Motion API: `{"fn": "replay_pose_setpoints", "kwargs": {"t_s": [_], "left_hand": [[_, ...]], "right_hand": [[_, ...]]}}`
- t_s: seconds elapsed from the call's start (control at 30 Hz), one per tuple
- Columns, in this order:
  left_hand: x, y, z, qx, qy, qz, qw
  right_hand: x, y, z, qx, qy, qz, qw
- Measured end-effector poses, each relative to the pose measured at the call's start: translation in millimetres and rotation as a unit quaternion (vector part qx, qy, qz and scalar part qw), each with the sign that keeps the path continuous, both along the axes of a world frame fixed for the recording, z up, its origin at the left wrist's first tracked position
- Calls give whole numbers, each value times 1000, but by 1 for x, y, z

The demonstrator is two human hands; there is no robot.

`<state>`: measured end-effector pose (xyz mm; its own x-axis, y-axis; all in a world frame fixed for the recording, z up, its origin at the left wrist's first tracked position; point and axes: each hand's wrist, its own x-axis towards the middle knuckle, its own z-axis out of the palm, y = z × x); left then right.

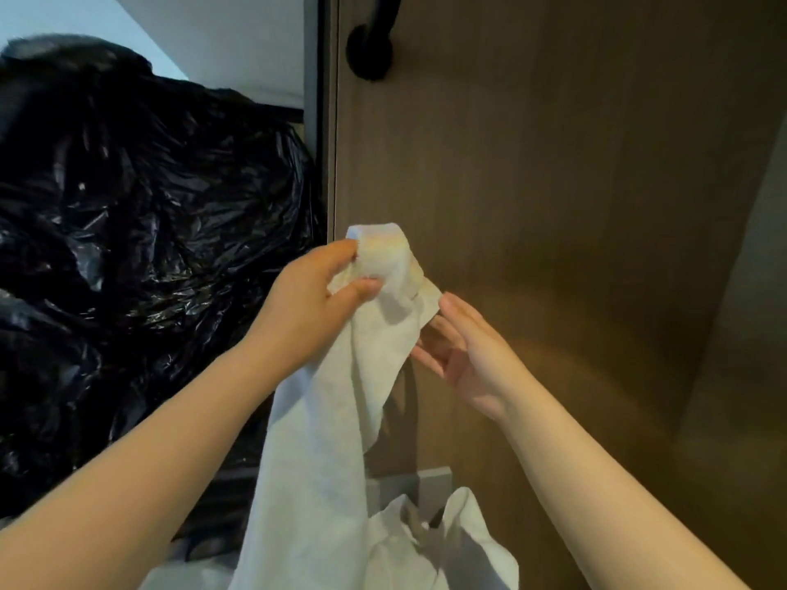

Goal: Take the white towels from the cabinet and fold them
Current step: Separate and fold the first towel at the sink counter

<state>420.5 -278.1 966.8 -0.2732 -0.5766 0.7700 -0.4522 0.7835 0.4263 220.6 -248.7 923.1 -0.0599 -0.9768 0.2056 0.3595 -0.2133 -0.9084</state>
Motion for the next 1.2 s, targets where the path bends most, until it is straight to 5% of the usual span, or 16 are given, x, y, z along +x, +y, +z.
{"fn": "replay_pose_setpoints", "kwargs": {"t_s": [0.47, 0.73, 1.2], "left_hand": [[-24, 15, 9, 85, 62, -67, 992], [-34, 29, 15, 116, 121, -74, 983], [-46, 20, 9, 230, 91, -179, 952]], "right_hand": [[-35, 34, 55, -121, 141, -255, 949], [-38, 47, 71, -145, 145, -222, 953], [-41, 62, 84, -155, 331, -91, 926]]}}
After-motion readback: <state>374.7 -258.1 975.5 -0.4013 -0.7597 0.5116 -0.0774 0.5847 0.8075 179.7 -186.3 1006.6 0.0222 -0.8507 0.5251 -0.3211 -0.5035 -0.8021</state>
